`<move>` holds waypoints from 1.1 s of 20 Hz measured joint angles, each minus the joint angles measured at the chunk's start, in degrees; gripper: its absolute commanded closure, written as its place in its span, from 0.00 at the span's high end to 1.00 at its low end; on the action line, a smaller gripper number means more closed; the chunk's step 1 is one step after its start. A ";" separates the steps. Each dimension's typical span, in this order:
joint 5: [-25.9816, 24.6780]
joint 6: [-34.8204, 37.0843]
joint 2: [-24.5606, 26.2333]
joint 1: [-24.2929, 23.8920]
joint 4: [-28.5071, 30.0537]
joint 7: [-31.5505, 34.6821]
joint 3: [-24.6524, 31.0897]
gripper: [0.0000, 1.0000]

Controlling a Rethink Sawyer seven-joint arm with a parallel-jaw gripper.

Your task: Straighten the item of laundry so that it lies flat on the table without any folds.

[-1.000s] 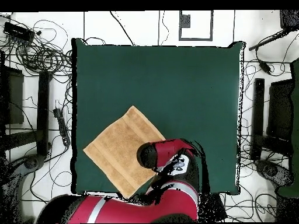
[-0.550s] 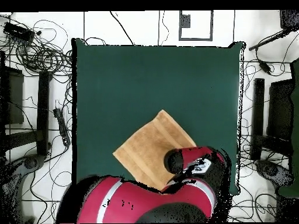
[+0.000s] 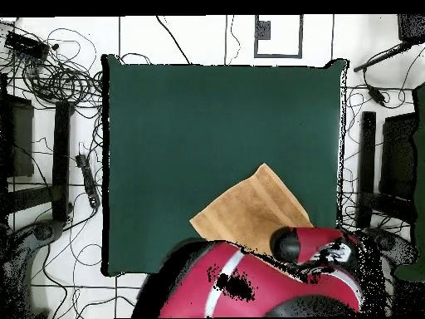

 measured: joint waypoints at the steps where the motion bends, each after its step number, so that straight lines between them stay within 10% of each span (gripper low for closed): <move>1: -0.62 -0.53 -0.37 -0.97 0.07 0.00 0.37 1.00; 13: -4.24 1.35 -16.84 -31.28 12.17 0.00 23.88 1.00; 22: -3.89 10.49 -23.06 -39.68 19.85 0.00 35.78 1.00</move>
